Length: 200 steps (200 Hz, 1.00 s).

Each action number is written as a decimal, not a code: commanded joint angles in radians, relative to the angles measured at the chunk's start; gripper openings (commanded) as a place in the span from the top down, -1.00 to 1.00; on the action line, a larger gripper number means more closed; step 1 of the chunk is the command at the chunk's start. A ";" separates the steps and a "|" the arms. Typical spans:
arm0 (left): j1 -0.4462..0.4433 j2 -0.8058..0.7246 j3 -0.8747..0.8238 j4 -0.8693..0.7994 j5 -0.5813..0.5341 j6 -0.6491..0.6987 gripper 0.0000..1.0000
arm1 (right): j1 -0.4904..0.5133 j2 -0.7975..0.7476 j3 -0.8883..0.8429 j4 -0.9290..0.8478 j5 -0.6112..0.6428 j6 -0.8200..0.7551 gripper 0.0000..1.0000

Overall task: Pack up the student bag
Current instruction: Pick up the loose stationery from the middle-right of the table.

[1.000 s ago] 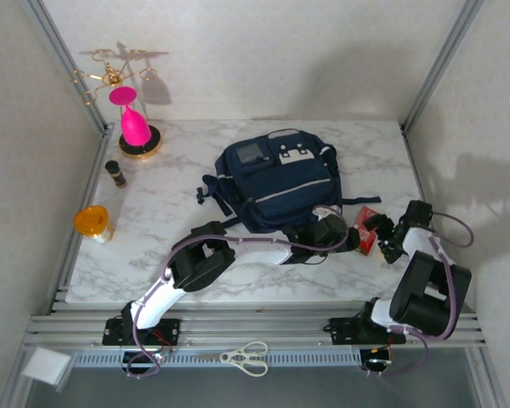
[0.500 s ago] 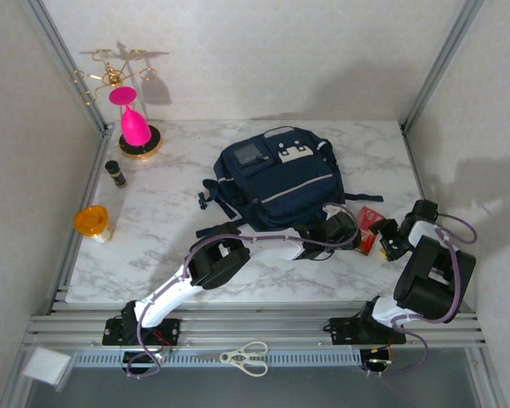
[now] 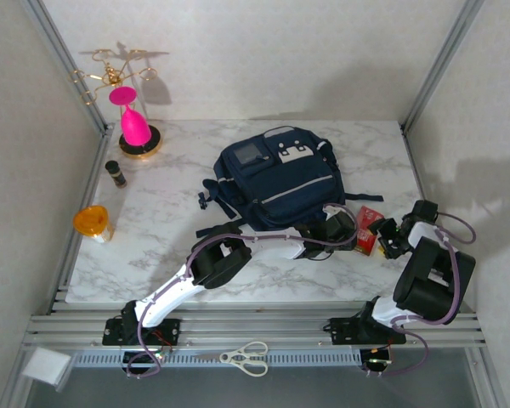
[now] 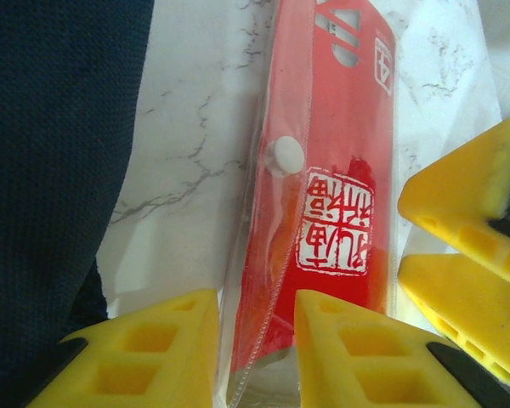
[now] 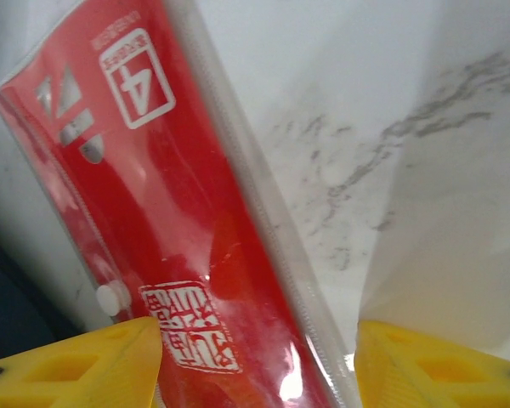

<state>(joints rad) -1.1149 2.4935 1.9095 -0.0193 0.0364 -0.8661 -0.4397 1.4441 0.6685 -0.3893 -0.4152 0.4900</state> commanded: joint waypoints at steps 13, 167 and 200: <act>0.046 0.044 0.001 -0.104 -0.033 -0.013 0.46 | 0.047 0.028 -0.024 0.107 -0.209 -0.003 -0.22; 0.091 -0.011 -0.106 -0.109 -0.065 -0.007 0.55 | 0.048 -0.100 -0.051 0.017 -0.233 -0.022 -0.21; 0.102 -0.055 -0.179 -0.073 -0.061 0.003 0.55 | 0.058 -0.125 -0.069 0.008 -0.232 -0.020 -0.24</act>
<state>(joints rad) -1.0901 2.4481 1.8160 0.0174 0.0418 -0.8639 -0.4061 1.3384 0.6285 -0.3099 -0.5819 0.4816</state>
